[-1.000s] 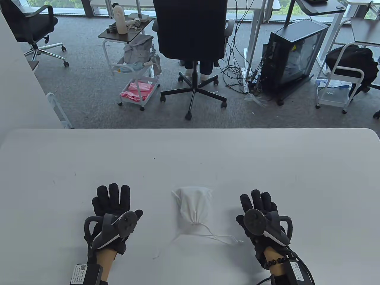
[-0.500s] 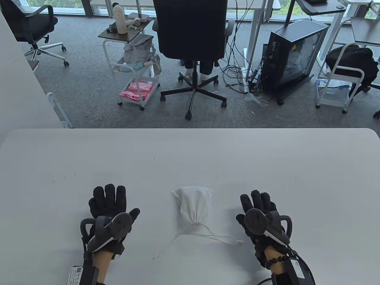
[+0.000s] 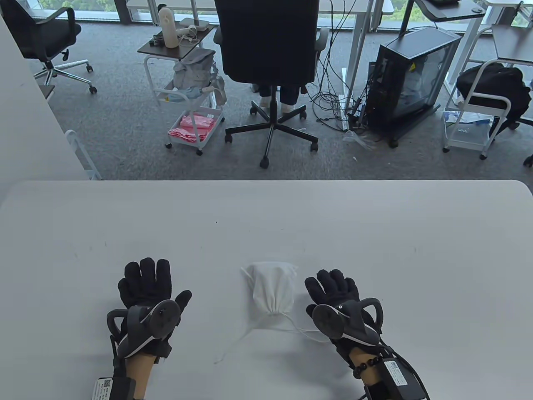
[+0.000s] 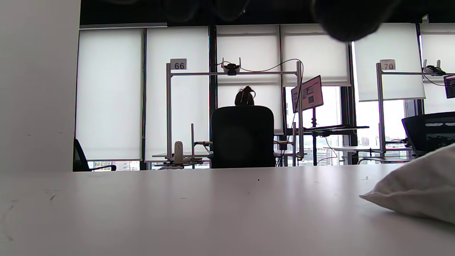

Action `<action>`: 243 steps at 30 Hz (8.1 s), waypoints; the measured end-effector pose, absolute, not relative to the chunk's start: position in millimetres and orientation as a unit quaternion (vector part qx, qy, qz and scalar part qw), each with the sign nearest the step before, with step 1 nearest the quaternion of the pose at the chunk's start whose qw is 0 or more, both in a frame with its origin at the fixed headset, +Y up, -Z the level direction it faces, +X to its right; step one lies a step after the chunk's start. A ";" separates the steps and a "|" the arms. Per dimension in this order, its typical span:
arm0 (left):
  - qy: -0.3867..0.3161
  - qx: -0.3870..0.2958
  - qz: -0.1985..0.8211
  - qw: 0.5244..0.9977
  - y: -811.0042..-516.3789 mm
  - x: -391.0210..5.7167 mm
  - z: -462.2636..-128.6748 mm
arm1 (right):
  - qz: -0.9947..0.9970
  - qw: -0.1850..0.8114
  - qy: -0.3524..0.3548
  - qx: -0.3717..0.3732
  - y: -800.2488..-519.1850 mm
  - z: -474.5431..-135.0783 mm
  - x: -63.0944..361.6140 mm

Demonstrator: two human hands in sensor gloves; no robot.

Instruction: Empty bag and arrange number blocks in order

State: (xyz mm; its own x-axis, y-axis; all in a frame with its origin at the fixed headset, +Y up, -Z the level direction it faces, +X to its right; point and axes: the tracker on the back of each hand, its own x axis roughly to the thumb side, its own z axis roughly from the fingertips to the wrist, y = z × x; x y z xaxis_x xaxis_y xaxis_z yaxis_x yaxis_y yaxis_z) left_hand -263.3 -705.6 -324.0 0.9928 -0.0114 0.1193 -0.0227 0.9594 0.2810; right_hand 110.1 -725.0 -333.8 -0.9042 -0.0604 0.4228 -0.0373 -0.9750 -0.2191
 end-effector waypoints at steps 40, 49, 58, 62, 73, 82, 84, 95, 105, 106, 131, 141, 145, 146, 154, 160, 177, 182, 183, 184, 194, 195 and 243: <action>-0.270 0.070 0.250 0.927 -696.5 -163.7 -312.6 | -0.845 -0.514 0.092 -0.118 -696.2 -328.5 146.7; -0.311 -0.001 0.341 0.887 -700.9 -117.4 -325.0 | -0.854 -0.497 0.086 -0.132 -702.1 -321.2 134.0; -0.289 0.020 0.374 0.881 -705.8 -120.0 -321.1 | -0.860 -0.482 0.086 -0.143 -701.2 -314.4 127.6; -0.280 0.071 0.342 0.894 -700.3 -119.4 -314.3 | -0.876 -0.448 0.093 -0.154 -700.5 -310.3 120.1; -0.192 0.112 0.484 0.846 -700.3 -175.7 -331.9 | -0.854 -0.493 0.110 -0.126 -700.1 -321.2 144.7; -0.194 0.052 0.581 0.788 -711.3 -185.7 -341.5 | -0.826 -0.538 0.025 -0.166 -708.9 -338.0 150.9; -0.194 0.046 0.586 0.786 -712.5 -185.3 -341.9 | -0.825 -0.534 -0.009 -0.186 -710.6 -340.3 151.3; -0.268 -0.013 0.555 0.788 -708.4 -173.4 -342.0 | -0.857 -0.460 0.008 -0.233 -684.3 -329.8 117.2; -0.298 -0.039 0.533 0.791 -707.7 -162.4 -342.3 | -0.861 -0.450 -0.033 -0.235 -678.8 -325.0 101.4; -0.285 -0.035 0.537 0.793 -708.0 -163.4 -342.4 | -0.852 -0.471 -0.042 -0.225 -681.0 -325.6 101.7; -0.124 -0.033 0.500 0.856 -690.1 -151.9 -322.6 | -0.832 -0.547 0.011 -0.090 -697.0 -321.7 87.7; -0.113 0.091 0.347 0.927 -657.3 -165.2 -313.5 | -0.894 -0.410 0.159 -0.088 -666.3 -311.6 96.4; -0.087 0.144 0.196 0.966 -646.2 -162.2 -309.2 | -0.913 -0.321 0.238 -0.079 -654.7 -308.7 108.6; -0.079 0.150 0.191 0.967 -644.9 -161.6 -308.5 | -0.915 -0.311 0.248 -0.073 -652.3 -307.3 110.8; -0.119 0.080 0.236 0.961 -654.7 -145.7 -308.7 | -0.937 -0.246 0.230 -0.092 -659.4 -315.9 104.2; -0.130 0.059 0.381 0.913 -666.8 -149.1 -313.4 | -0.932 -0.329 0.119 -0.091 -670.8 -327.1 102.6; -0.141 -0.133 0.205 0.959 -657.3 -140.8 -315.4 | -0.905 -0.306 0.282 -0.083 -655.2 -316.5 118.5; -0.135 -0.126 0.467 0.865 -675.1 -162.9 -332.8 | -0.845 -0.518 0.121 -0.058 -681.2 -338.0 133.1; -0.136 -0.133 0.514 0.837 -678.1 -164.4 -335.6 | -0.827 -0.551 0.087 -0.077 -688.5 -344.3 134.7; -0.144 -0.124 0.539 0.820 -679.5 -166.2 -339.1 | -0.808 -0.583 0.042 -0.073 -696.1 -349.3 136.1; -0.229 -0.166 0.735 0.616 -685.0 -159.2 -362.7 | -0.477 -0.803 -0.313 -0.173 -786.0 -377.8 115.7; -0.242 -0.181 0.739 0.603 -687.7 -155.6 -364.4 | -0.444 -0.816 -0.317 -0.190 -786.4 -377.5 112.5; -0.168 0.073 0.416 0.891 -716.4 -166.6 -367.7 | -0.935 -0.074 0.249 -0.244 -685.4 -332.3 44.2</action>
State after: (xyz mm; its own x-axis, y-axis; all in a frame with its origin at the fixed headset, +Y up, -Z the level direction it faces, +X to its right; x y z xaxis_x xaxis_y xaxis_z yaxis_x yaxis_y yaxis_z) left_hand -166.6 -716.4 -367.7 0.5986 0.7159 0.3594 -0.7650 0.6440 -0.0088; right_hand 44.2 -685.4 -332.3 -0.8704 0.0170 0.4920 -0.2592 -0.8655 -0.4286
